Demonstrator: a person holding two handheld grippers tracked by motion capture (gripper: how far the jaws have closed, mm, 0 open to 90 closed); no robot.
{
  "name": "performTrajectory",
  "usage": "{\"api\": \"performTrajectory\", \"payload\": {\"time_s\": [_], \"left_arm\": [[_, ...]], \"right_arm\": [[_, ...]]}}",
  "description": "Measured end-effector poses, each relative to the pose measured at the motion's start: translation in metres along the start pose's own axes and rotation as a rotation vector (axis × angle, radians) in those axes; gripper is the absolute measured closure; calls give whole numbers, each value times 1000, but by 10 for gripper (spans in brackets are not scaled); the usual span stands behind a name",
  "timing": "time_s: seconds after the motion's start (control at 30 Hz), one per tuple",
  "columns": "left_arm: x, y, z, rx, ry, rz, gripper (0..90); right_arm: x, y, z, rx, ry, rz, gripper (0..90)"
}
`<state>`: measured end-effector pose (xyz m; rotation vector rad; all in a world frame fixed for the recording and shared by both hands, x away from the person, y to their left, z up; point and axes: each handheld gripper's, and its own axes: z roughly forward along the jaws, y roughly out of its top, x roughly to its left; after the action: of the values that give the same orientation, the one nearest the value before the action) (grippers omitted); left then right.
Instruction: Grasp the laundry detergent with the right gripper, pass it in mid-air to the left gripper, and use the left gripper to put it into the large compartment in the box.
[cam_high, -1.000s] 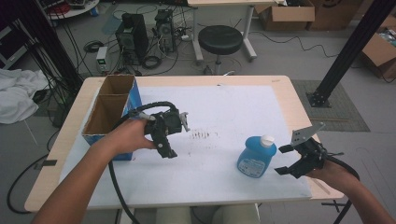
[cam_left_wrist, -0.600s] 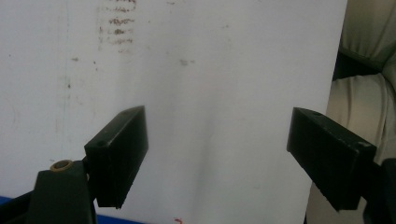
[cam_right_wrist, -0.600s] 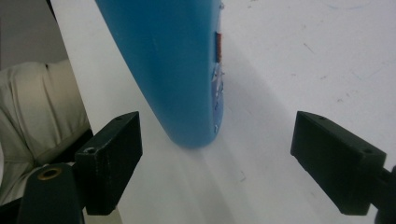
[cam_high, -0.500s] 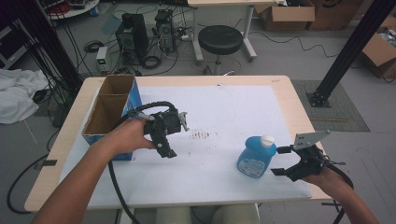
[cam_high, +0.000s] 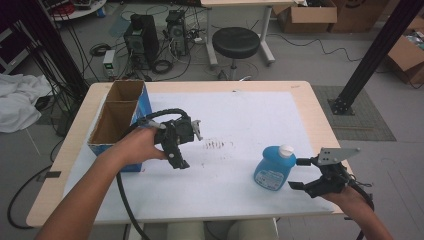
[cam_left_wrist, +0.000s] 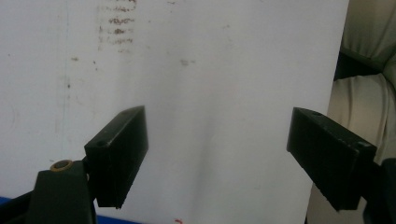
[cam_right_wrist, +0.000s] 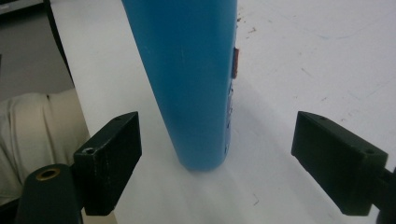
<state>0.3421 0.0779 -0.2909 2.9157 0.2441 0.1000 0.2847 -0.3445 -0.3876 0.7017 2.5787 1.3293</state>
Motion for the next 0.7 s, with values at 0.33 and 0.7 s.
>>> {"api": "performTrajectory", "payload": {"time_s": [0.33,0.7], "left_arm": [[0,-2,0,-7,0,-14,212],[1,-1,0,-3,1,-6,212]], "right_arm": [[2,-1,2,-45,-14,0,152],[6,0,5,-91,-25,-5,152]]}}
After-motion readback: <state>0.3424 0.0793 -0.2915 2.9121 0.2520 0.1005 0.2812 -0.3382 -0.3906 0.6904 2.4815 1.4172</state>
